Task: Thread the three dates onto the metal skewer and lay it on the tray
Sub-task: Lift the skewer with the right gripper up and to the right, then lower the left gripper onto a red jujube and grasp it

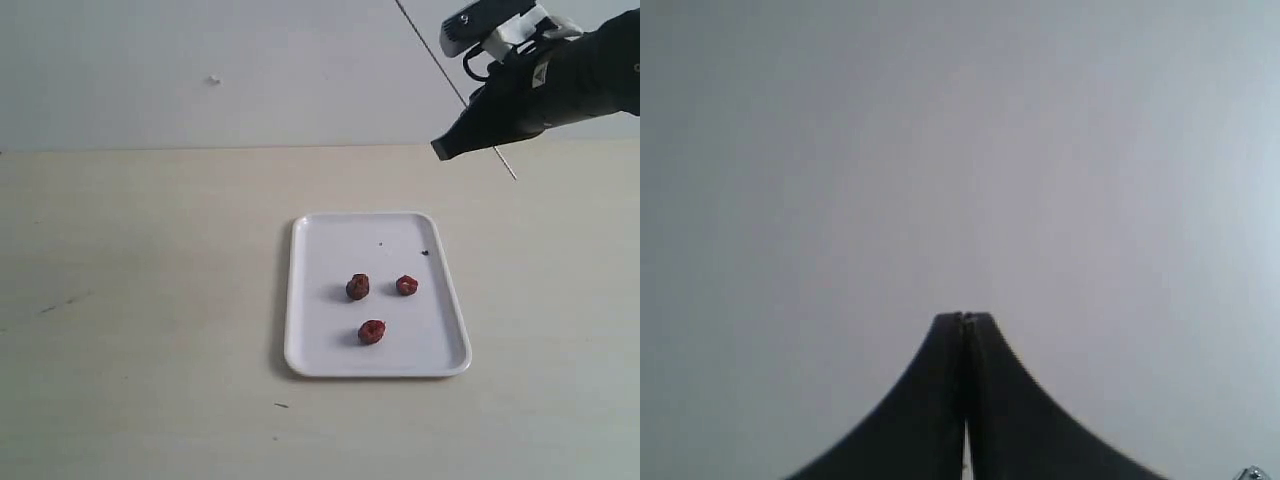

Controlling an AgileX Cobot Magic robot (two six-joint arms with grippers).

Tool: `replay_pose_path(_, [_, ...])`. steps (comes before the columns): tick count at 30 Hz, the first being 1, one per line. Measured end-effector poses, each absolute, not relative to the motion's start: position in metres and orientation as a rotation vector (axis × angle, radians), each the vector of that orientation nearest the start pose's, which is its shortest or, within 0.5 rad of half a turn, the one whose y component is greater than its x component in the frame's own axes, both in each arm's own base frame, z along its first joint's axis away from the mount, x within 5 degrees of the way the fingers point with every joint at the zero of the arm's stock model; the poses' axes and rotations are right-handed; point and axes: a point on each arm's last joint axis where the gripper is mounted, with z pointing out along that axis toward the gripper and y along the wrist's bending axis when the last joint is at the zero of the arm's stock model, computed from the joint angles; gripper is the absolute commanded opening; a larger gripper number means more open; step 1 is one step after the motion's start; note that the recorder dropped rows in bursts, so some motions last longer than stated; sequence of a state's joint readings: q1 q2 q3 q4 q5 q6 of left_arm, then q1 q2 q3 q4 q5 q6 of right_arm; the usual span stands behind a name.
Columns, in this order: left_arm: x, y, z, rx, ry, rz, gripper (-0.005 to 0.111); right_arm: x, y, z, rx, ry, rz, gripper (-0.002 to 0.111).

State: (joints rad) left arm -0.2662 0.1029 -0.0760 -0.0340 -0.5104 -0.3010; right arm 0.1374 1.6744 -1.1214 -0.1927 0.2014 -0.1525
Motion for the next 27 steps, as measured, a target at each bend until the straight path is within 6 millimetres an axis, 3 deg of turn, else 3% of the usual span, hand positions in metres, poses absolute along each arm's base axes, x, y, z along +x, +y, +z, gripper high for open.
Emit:
replay_pose_path(4, [0.078,-0.021,0.305,-0.02,1.109,-0.497,0.0,0.374,0.043,0.257,-0.511,2.148,-0.168,0.0])
replay_pose_path(11, [0.189,-0.057,0.325,0.136,1.47,-0.378,0.0,0.369,0.038,0.256,-0.518,2.288,-0.172,0.0])
replay_pose_path(13, [0.226,-0.072,0.315,0.179,1.655,-0.358,0.0,0.368,0.033,0.253,-0.486,2.33,-0.158,0.0])
replay_pose_path(18, [0.289,-0.108,0.279,0.339,2.036,-0.225,0.0,0.367,0.004,0.245,-0.418,2.42,-0.103,0.0])
replay_pose_path(22, [0.316,-0.146,0.256,0.586,2.152,-0.119,0.004,0.358,-0.011,0.229,-0.552,2.529,0.075,0.0])
replay_pose_path(25, [0.326,-0.176,0.245,0.786,2.151,-0.065,0.017,0.353,-0.009,0.224,-0.729,2.523,0.274,0.0])
replay_pose_path(27, [0.331,-0.196,0.239,0.89,2.149,-0.041,0.027,0.355,-0.006,0.225,-0.742,2.485,0.355,0.0])
